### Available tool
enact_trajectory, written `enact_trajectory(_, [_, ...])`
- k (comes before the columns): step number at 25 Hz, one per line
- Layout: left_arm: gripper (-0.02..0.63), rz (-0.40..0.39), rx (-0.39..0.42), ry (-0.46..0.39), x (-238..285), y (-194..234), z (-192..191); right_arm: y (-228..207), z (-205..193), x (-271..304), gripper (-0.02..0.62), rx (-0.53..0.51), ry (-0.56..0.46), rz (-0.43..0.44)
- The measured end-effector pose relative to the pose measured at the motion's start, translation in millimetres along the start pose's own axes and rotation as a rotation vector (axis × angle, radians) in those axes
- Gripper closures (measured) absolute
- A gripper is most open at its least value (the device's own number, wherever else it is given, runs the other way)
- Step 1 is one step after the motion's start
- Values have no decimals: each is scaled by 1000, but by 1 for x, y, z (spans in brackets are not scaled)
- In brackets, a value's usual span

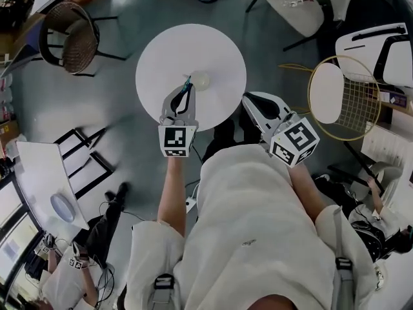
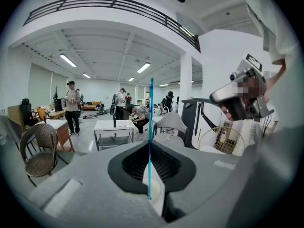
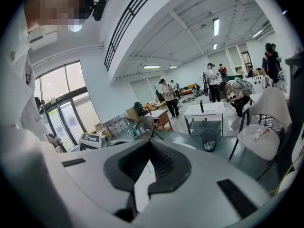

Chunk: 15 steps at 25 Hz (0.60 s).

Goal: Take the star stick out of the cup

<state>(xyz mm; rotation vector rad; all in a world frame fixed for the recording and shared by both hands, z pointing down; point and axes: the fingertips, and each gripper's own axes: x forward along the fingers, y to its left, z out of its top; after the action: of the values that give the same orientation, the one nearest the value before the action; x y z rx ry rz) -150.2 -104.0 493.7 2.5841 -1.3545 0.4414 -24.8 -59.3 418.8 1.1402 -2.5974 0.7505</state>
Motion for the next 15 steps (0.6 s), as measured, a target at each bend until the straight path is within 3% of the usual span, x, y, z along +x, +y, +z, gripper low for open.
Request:
enact_trajectory(9, [588,50,-224,-140,-50,4,31,18,5,8,587,-31,-21,75])
enact_trajectory(15, [588,115,-299,-213,-86,5,47,33,3,22,587,-38,-5,140])
